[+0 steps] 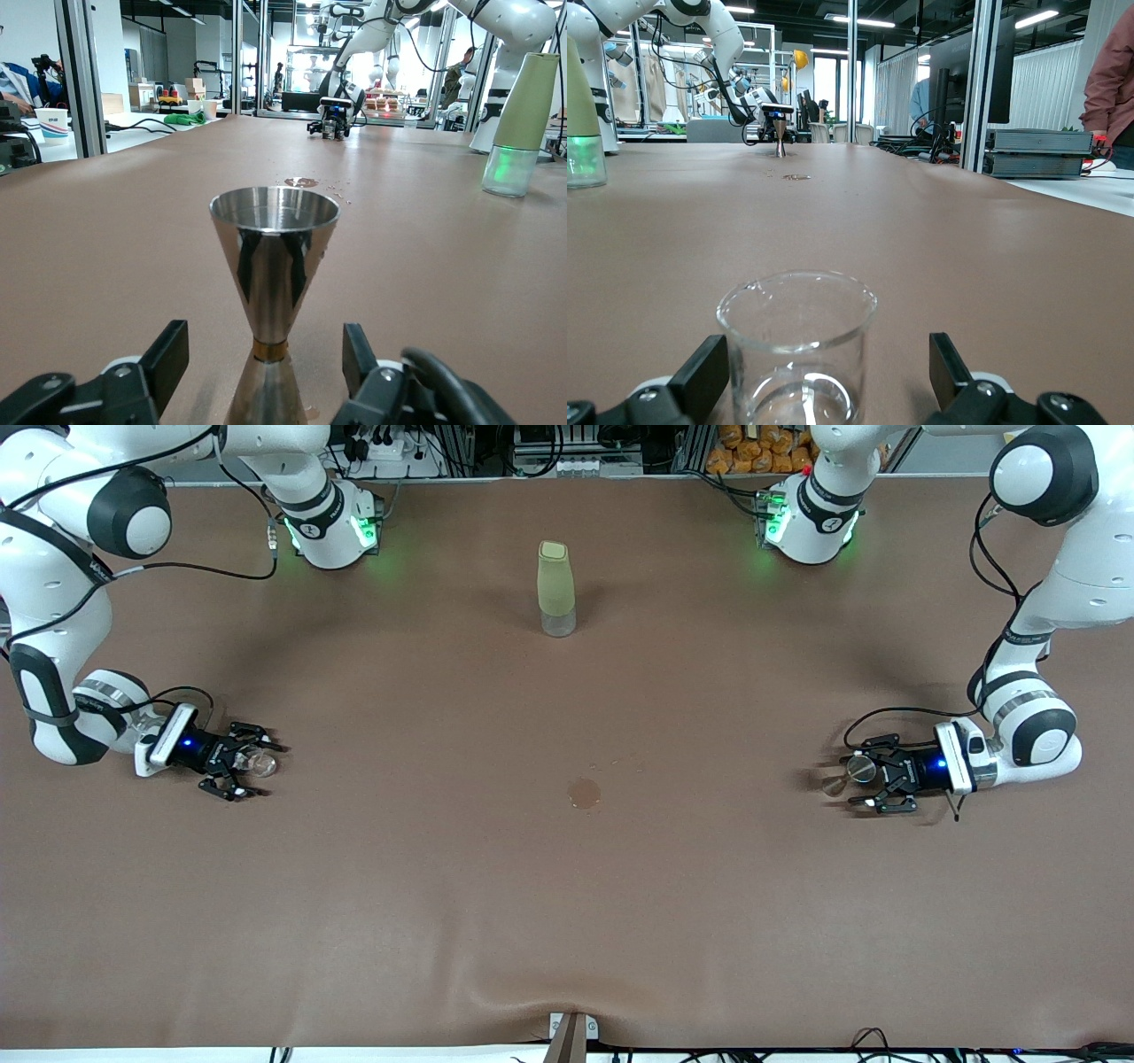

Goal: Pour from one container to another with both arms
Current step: 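Close the right gripper on the glass cup while the left gripper grasps the jigger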

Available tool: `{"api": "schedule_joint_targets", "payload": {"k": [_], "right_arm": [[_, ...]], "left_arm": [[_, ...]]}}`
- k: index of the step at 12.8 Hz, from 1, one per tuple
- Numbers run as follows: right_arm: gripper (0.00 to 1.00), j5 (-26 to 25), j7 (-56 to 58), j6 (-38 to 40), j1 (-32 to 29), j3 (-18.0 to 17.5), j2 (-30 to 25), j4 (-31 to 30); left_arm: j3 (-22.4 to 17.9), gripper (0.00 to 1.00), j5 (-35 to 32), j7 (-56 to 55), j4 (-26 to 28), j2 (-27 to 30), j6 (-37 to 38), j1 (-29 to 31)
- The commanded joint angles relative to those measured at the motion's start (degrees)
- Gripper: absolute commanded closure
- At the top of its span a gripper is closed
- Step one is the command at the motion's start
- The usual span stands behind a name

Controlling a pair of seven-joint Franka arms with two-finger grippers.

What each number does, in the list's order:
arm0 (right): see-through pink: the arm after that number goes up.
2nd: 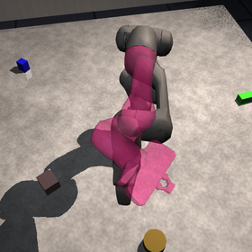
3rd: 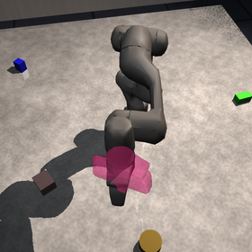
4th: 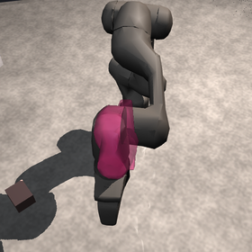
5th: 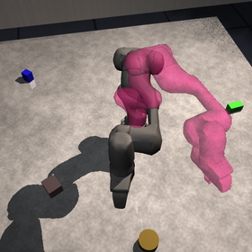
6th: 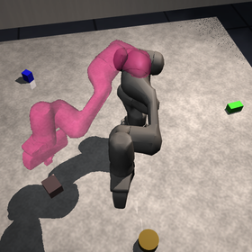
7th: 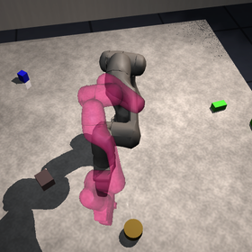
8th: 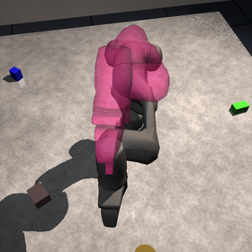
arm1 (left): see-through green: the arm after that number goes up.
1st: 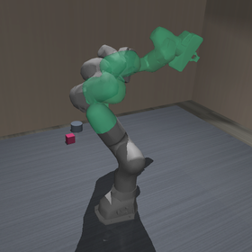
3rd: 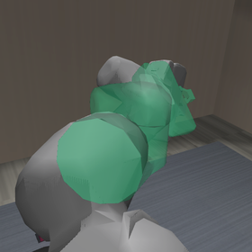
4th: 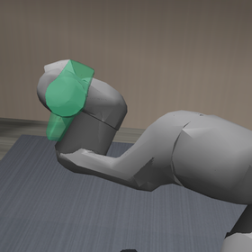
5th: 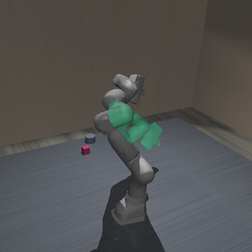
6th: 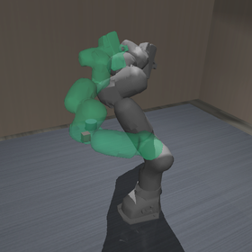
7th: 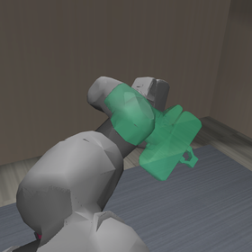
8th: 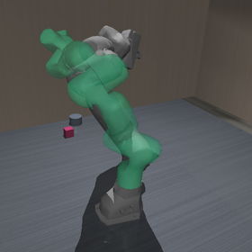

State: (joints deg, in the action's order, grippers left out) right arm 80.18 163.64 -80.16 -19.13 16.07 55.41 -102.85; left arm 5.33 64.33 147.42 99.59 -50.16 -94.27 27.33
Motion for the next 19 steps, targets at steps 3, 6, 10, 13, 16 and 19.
{"api": "schedule_joint_targets", "payload": {"k": [3, 6, 10, 13, 16, 19], "right_arm": [[0.41, 3.49, 20.14, 0.26, 1.37, -0.95, 2.16, -1.39], [1.0, 3.67, 19.53, 0.09, 1.81, -1.04, 2.25, -1.47], [1.0, 3.84, 19.26, 0.09, 2.78, -1.74, 2.16, -1.47], [1.0, 3.84, 11.12, 0.17, 5.15, -1.83, 1.46, -1.47], [1.0, 3.76, 3.12, 0.53, 8.66, -1.83, -0.64, -1.39], [1.0, 3.67, -4.0, 0.7, 11.91, -1.83, -3.8, -1.47]], "left_arm": [[0.21, 0.31, 1.41, 1.29, -1.07, -0.82, 1.19, -0.09], [0.12, 0.33, 1.5, 1.38, -1.07, -0.9, 1.19, 0.0], [0.12, 0.4, 1.5, 1.38, -1.07, -0.9, 1.19, -0.09], [0.12, 0.45, 1.5, 1.38, -1.07, -0.99, 1.19, -0.09], [0.12, 0.57, 1.5, 1.29, -1.15, -0.99, 1.19, -0.09], [0.12, 0.67, 1.49, 1.2, -1.16, -0.9, 1.19, 0.0]]}}
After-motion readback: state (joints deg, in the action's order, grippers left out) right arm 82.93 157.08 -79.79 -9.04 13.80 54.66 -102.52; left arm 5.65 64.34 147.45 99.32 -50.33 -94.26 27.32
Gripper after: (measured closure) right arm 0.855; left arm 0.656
